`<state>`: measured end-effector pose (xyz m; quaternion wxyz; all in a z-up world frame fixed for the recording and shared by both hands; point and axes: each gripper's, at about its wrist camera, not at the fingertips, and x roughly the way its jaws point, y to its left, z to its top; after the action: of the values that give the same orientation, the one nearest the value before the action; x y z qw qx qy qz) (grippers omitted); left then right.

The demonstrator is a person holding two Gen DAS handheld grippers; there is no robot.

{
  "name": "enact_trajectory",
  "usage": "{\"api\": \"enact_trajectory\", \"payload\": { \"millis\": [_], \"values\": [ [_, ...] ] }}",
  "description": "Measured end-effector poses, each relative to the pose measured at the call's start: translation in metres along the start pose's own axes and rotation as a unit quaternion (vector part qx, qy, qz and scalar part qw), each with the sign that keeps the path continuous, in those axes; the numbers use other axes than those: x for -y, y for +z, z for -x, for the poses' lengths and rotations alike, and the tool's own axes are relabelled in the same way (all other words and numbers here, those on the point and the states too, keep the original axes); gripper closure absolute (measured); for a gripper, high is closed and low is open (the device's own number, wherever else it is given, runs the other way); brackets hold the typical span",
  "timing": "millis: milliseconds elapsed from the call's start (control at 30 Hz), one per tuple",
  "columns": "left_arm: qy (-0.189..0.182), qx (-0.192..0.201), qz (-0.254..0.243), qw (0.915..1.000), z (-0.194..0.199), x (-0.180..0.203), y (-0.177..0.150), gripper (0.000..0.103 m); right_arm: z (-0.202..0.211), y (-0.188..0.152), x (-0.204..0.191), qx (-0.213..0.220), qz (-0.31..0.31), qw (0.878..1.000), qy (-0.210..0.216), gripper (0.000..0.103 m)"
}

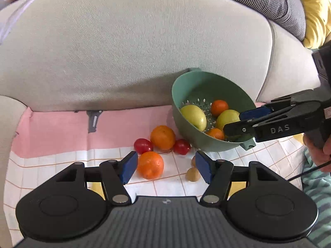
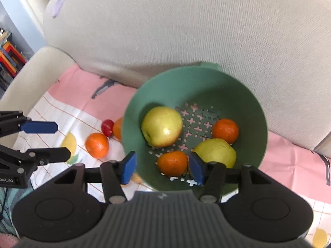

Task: Organize fruits
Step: 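Withdraw both open grippers from the colander toward the loose fruit on the cloth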

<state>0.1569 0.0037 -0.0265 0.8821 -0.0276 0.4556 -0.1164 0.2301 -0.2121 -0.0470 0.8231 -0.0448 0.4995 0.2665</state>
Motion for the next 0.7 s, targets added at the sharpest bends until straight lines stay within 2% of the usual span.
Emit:
{"api": "enact_trajectory", "payload": {
  "millis": [200,400,500,700],
  "values": [
    [0.006,0.043,-0.010,0.9990,0.022,-0.001,-0.018,0.028,0.028,-0.024,-0.023,0.071,-0.034,0.997,-0.002,0.047],
    [0.000,0.077,0.000,0.9970,0.035,-0.008,-0.039,0.028,0.037,-0.060,-0.053,0.145,-0.061,0.987,-0.042,0.047],
    [-0.004,0.084,0.005,0.9964,0.035,-0.012,-0.050,0.028,0.036,-0.080,-0.065,0.168,-0.075,0.981,-0.058,0.047],
    [0.007,0.087,0.001,0.9962,0.027,-0.012,-0.069,0.028,0.024,-0.111,-0.085,0.191,-0.055,0.976,-0.094,0.052]
  ]
}}
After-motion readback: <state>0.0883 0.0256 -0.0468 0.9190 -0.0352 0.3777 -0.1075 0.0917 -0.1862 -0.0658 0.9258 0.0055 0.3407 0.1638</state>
